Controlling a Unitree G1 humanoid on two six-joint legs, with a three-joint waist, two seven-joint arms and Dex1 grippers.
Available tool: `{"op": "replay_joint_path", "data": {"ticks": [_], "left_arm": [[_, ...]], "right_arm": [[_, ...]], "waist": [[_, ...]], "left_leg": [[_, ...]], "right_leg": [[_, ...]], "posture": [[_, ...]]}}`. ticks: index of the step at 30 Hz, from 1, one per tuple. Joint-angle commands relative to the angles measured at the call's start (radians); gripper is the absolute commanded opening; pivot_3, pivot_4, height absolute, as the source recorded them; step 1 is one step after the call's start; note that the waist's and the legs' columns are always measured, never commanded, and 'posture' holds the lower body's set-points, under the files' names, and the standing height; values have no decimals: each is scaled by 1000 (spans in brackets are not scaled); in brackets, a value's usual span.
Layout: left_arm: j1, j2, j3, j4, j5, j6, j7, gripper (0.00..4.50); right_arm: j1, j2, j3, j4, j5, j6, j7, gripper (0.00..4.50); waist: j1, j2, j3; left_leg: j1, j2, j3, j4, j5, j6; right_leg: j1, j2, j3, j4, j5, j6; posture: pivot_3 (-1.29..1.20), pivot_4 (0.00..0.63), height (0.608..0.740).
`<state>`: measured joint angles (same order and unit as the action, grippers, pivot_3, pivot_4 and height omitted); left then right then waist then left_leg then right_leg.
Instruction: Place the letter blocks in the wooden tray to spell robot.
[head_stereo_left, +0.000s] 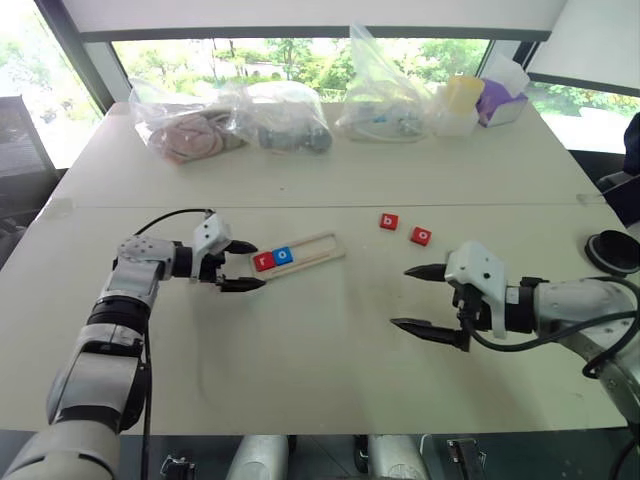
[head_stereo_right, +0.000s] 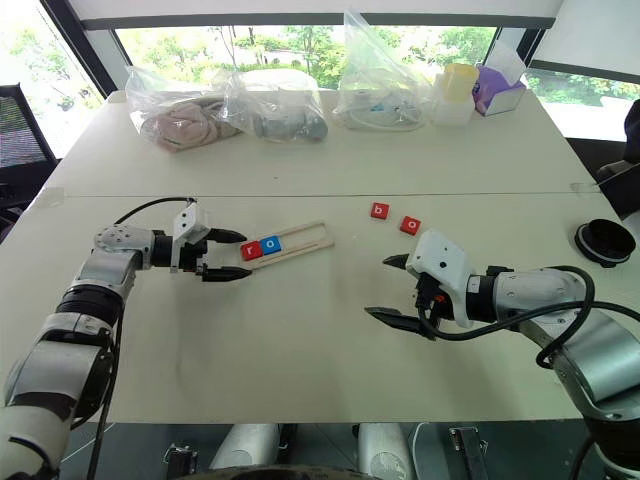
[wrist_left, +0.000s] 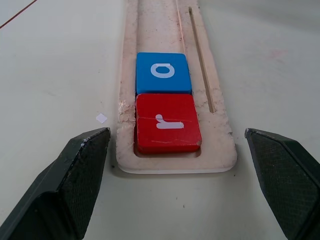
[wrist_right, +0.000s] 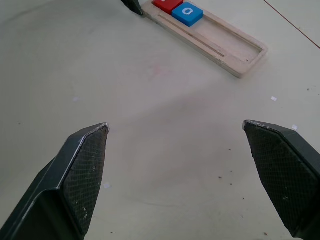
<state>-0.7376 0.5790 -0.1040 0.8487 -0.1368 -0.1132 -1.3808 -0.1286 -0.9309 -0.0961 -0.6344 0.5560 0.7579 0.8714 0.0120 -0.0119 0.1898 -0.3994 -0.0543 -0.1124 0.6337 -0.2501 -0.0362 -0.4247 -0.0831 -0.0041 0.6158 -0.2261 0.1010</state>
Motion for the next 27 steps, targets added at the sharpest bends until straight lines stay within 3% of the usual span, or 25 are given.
{"op": "replay_joint_path", "data": {"ticks": [1, 17, 22, 27], "left_arm": [[24, -4, 1, -50, 17, -18, 28, 4500], [85, 11, -7, -53, 73, -65, 120, 4500], [105, -1, 9, -57, 55, -98, 138, 3150], [152, -9, 8, -69, 59, -152, 149, 3150]], "right_arm": [[-5, 0, -34, -36, 10, -9, -17, 4417], [-28, -6, -21, -31, 5, -18, -39, 4417], [-34, -6, -17, -30, 1, -19, -39, 4500], [-40, -7, -16, -31, 1, -19, -39, 4500]], "waist": [[0, 0, 0], [0, 0, -1], [-1, 1, -1], [-1, 2, -2]], "left_leg": [[0, 0, 0, 0, 0, 0], [7, 0, 0, 2, 0, 0], [10, 1, 0, 2, 0, 0], [10, 2, 0, 4, 0, 0]], "right_leg": [[0, 0, 0, 0, 0, 0], [5, 0, 0, 4, 0, 0], [9, 1, 0, 4, 0, -1], [10, 0, 1, 4, 0, -1]], "posture": [[0, 150, 740], [0, 150, 740], [0, 150, 740], [0, 150, 740]]}}
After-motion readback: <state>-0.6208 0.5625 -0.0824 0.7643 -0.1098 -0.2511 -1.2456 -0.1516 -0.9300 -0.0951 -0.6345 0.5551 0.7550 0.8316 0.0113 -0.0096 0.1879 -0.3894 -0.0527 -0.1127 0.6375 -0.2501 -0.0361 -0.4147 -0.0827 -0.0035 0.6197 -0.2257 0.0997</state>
